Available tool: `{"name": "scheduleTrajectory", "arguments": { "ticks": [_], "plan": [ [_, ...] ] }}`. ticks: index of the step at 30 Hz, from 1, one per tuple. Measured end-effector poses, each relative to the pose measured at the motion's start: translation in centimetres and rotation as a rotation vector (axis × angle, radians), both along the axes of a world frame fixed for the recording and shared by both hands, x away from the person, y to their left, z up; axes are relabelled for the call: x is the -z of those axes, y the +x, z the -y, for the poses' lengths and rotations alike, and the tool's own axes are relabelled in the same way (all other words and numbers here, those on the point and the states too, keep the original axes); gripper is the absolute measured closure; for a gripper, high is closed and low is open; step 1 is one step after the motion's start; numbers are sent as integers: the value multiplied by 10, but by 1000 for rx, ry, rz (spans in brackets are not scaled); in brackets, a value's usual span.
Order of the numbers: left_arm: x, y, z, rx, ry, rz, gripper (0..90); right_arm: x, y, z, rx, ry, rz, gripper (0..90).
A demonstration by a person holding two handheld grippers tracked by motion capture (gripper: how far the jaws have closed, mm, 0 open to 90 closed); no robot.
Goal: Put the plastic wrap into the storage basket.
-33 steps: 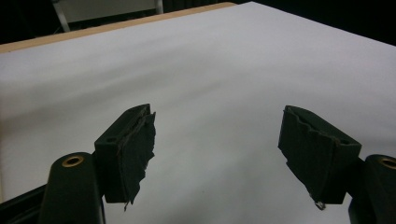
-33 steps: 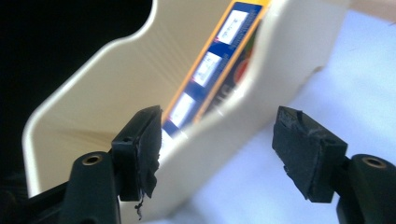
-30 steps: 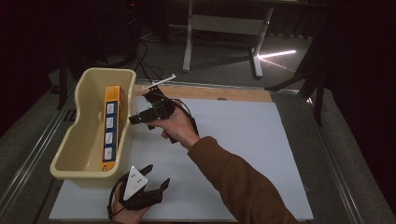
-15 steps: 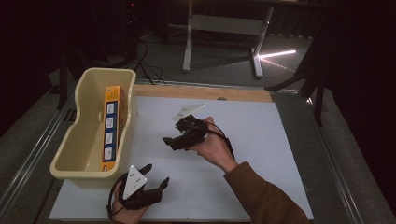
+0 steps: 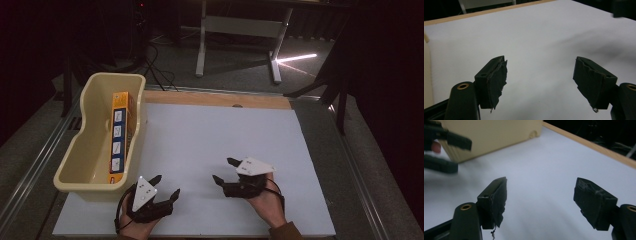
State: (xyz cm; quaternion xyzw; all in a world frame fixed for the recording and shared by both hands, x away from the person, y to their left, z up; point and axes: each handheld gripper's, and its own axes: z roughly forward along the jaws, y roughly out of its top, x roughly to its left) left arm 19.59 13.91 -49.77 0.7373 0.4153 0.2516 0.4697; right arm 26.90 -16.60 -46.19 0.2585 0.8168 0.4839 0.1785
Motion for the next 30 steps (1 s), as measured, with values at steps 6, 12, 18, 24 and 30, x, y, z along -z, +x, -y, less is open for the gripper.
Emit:
{"name": "scheduleTrajectory", "arguments": {
  "ticks": [6, 12, 18, 24, 30],
  "plan": [
    [0, 1, -1, -9, 9, 8, 265, 16, -11, 43, 31, 50, -9, 240],
    [1, 1, 1, -20, 33, 11, 264, 26, -17, 70, 71, 63, -4, 232],
    [3, 3, 2, -36, 44, 7, 261, 31, -20, 91, 108, 24, 12, 189],
    [4, 5, 3, -35, 50, 0, 261, 32, -18, 101, 149, 39, 8, 184],
    [7, 8, 5, -23, 49, -25, 257, 34, -16, 104, 178, 29, -3, 199]
  ]
}}
